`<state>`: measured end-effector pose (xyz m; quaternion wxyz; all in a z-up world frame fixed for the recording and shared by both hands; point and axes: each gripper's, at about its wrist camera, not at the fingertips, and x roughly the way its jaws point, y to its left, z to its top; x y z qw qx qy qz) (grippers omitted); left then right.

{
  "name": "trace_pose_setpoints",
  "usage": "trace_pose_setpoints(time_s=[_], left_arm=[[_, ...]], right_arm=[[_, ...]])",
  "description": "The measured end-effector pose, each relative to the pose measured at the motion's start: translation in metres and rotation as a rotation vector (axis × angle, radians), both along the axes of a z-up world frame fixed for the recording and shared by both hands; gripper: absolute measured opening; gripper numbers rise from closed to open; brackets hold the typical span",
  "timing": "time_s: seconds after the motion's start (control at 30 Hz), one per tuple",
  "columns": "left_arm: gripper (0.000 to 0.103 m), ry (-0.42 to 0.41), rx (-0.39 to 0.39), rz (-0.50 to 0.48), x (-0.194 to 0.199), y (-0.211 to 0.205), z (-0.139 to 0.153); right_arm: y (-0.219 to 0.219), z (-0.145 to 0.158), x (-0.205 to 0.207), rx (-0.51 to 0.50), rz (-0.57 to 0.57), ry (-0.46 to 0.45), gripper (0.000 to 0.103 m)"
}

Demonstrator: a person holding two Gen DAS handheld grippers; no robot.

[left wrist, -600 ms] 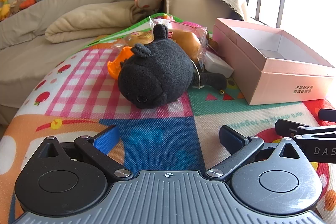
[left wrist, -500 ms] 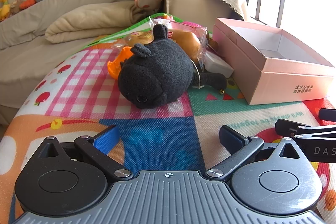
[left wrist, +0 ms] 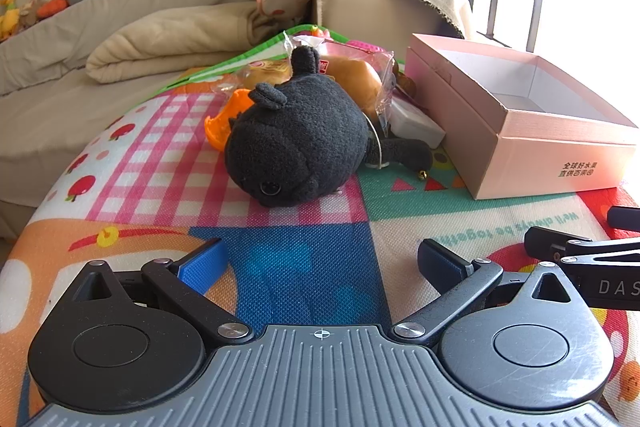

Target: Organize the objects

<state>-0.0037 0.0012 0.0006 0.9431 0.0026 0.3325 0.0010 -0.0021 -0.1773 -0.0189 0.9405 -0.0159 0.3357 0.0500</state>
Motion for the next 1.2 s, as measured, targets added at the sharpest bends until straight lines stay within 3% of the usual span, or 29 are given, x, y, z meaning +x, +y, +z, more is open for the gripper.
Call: trace_pose_setpoints(time_s=[1.2], left_arm=[[0.103, 0.001, 0.004, 0.000, 0.0002, -0.0008, -0.0002]], right_arm=[[0.0003, -0.0014, -0.0008, -0.001, 0.000, 0.001, 0.103]])
